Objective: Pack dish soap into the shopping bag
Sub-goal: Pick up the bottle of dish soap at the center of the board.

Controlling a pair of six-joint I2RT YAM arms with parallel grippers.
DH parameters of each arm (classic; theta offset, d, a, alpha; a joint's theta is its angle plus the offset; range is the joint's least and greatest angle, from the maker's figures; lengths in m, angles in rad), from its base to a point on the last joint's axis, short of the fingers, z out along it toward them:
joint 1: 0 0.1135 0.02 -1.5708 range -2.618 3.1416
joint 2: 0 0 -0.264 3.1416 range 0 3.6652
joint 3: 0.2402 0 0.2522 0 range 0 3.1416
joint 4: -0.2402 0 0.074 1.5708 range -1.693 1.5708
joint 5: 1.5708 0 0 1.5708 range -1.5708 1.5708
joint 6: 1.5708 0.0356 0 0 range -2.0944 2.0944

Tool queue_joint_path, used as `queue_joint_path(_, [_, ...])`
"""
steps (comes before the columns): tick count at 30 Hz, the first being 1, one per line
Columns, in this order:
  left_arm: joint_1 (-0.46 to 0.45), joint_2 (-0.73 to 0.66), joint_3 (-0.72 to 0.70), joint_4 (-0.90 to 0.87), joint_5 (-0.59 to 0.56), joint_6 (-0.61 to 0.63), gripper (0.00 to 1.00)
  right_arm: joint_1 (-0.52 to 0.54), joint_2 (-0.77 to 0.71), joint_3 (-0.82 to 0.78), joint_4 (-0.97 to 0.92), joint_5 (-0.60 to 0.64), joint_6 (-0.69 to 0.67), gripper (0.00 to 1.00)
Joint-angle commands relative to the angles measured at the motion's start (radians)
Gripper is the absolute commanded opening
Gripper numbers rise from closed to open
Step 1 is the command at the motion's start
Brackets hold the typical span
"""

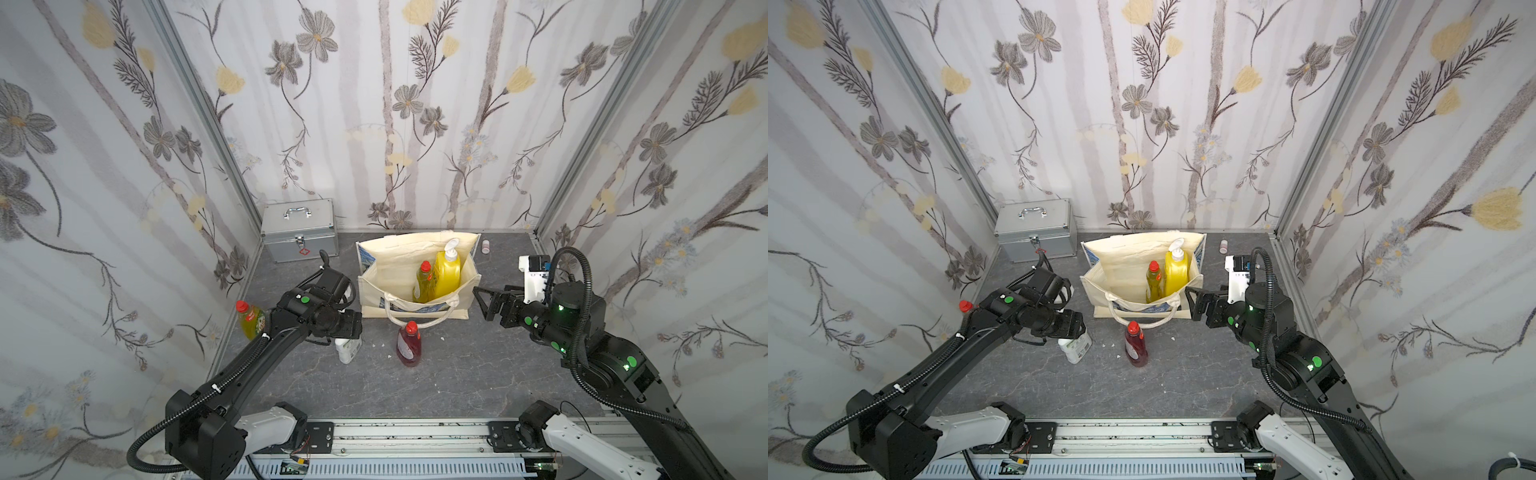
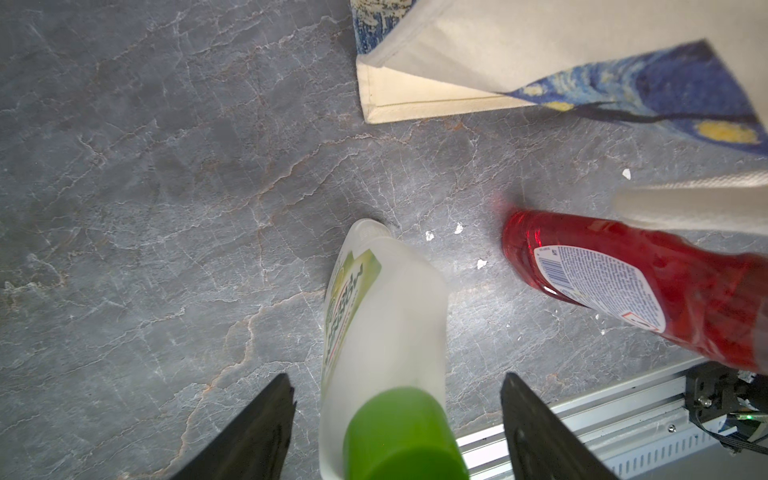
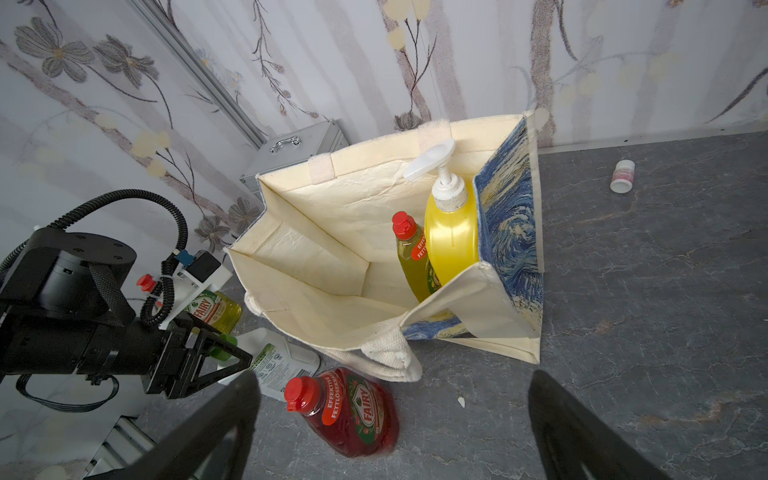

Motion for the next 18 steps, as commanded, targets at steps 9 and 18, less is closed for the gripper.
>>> queue_joint_path(9, [-0.007, -0.136, -0.115, 0.118, -0.047, -0.044, 0.80, -0.015, 0.002, -0.014, 0.019, -0.017, 0.005, 1.00])
queue_joint_path(18, [-0.011, -0.312, -0.311, 0.289, -0.074, -0.029, 0.77, -0.023, 0.013, -0.020, 0.033, -0.034, 0.001, 1.00])
